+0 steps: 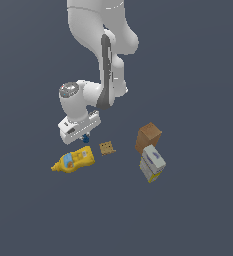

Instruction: Pick up a designated object from a clutter of objects.

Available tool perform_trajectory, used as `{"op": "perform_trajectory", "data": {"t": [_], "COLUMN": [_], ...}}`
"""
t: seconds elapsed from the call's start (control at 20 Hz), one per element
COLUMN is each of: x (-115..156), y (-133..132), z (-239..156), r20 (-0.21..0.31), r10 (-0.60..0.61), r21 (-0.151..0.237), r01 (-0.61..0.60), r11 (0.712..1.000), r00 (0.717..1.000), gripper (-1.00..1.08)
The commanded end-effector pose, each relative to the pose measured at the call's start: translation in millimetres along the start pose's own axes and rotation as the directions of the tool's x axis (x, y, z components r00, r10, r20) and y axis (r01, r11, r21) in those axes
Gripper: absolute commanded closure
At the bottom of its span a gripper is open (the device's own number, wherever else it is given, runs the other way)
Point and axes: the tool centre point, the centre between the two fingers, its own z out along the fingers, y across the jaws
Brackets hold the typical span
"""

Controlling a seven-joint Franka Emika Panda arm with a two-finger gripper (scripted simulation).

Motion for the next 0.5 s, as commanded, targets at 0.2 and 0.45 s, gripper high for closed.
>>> {"op": "perform_trajectory", "data": {"t": [0.2, 0.45], "x": [13, 28], "y": [9, 19], "z": [-31, -67], "r20": [0.0, 0.001], "r10": [0.0, 0.0], "r21": [-0.001, -0.002], "r01": [0.0, 0.0], "r11": [1.0, 1.0], "r00": [1.0, 1.0], "gripper": [1.08, 1.08]}}
